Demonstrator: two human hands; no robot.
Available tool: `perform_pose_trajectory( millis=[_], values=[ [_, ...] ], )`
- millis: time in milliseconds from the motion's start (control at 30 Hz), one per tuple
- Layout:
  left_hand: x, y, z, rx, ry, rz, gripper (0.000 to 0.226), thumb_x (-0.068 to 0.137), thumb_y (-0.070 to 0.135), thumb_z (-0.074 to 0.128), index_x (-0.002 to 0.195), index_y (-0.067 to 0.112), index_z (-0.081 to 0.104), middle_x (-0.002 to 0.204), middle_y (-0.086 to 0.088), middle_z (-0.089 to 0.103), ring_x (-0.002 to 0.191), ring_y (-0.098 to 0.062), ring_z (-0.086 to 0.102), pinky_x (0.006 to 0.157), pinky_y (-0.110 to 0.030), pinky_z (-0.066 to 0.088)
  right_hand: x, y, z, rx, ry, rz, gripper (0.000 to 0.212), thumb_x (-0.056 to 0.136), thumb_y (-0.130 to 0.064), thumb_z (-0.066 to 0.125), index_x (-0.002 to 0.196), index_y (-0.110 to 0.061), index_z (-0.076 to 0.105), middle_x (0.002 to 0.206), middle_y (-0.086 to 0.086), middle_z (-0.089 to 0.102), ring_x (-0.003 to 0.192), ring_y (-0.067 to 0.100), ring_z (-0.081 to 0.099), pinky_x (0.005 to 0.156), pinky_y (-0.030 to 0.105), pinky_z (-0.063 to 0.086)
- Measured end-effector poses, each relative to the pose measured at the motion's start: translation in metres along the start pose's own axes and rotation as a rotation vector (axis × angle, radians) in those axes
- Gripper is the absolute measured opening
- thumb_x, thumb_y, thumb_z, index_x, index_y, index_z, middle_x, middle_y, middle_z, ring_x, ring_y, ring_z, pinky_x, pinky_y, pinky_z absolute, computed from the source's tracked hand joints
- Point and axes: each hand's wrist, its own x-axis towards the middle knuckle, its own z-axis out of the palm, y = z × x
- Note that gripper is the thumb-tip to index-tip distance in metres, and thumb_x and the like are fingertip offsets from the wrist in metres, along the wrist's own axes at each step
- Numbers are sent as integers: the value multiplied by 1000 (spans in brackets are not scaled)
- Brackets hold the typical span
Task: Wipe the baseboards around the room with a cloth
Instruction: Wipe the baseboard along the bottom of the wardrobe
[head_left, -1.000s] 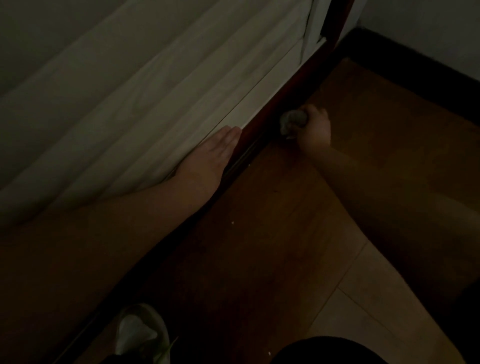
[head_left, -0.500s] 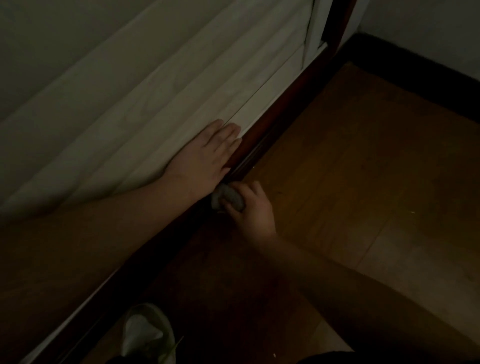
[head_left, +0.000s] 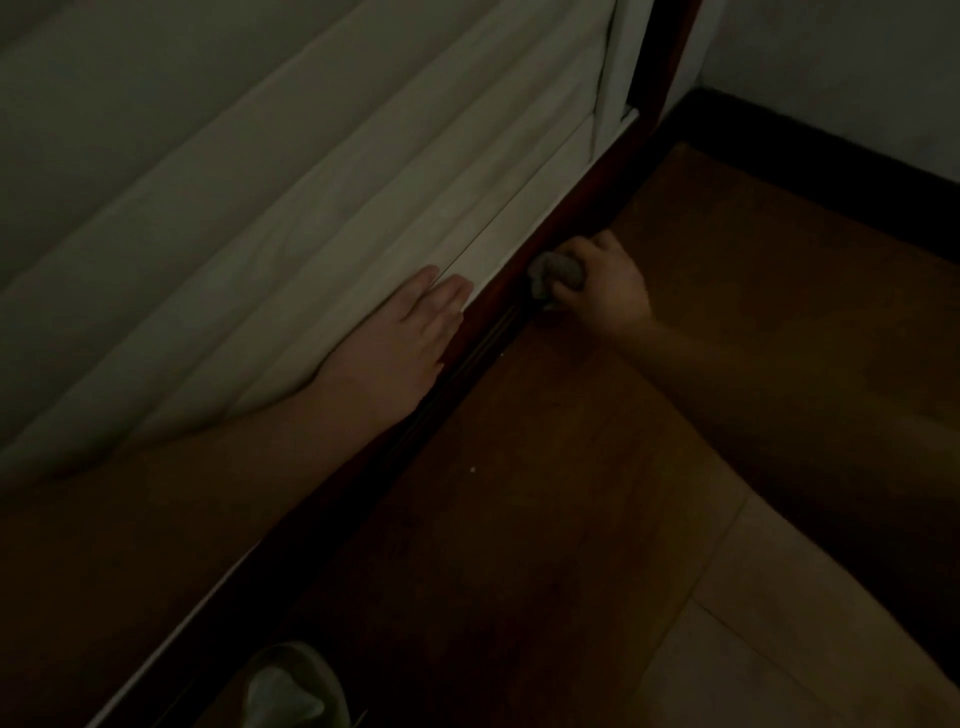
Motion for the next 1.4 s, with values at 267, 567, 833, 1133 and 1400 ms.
perform_pose_trajectory(
  millis=[267,567,833,1133,1400],
  values=[
    [6,6,7,57,-19,-21,69,104,42,-1,149,-6,-21,157,-29,-27,148,-39,-22,101,-62,-33,37,19,-20,43,32,217,35,92,-30,61,123,-15,55,117,16,52,105,33,54,74,28,36],
    [7,7,5,23,-66,-42,69,105,45,3,151,-1,-20,157,-25,-27,148,-36,-22,99,-62,-35,-59,-7,21,57,-194,101,45,90,-32,65,131,-23,52,118,9,49,105,30,56,81,33,43],
    [17,-8,-9,-109,-105,20,71,105,50,5,155,2,-10,164,-19,-11,152,-31,-9,118,-52,-15,-128,-16,22,132,-294,19,49,86,-32,71,131,-22,56,111,7,50,105,26,54,87,32,42],
    [64,-46,-26,-214,-111,239,76,104,54,23,157,4,0,166,-17,0,153,-29,1,123,-45,-2,-109,10,-38,130,-227,120,51,89,-44,67,133,-21,55,118,11,56,111,27,54,90,32,41],
    [151,-80,-59,-78,-267,300,136,72,82,58,153,-1,-12,163,-19,-15,152,-30,-11,121,-45,-8,-105,32,-86,61,-282,134,49,90,-48,64,132,-24,55,110,3,51,104,22,52,82,31,39]
  ],
)
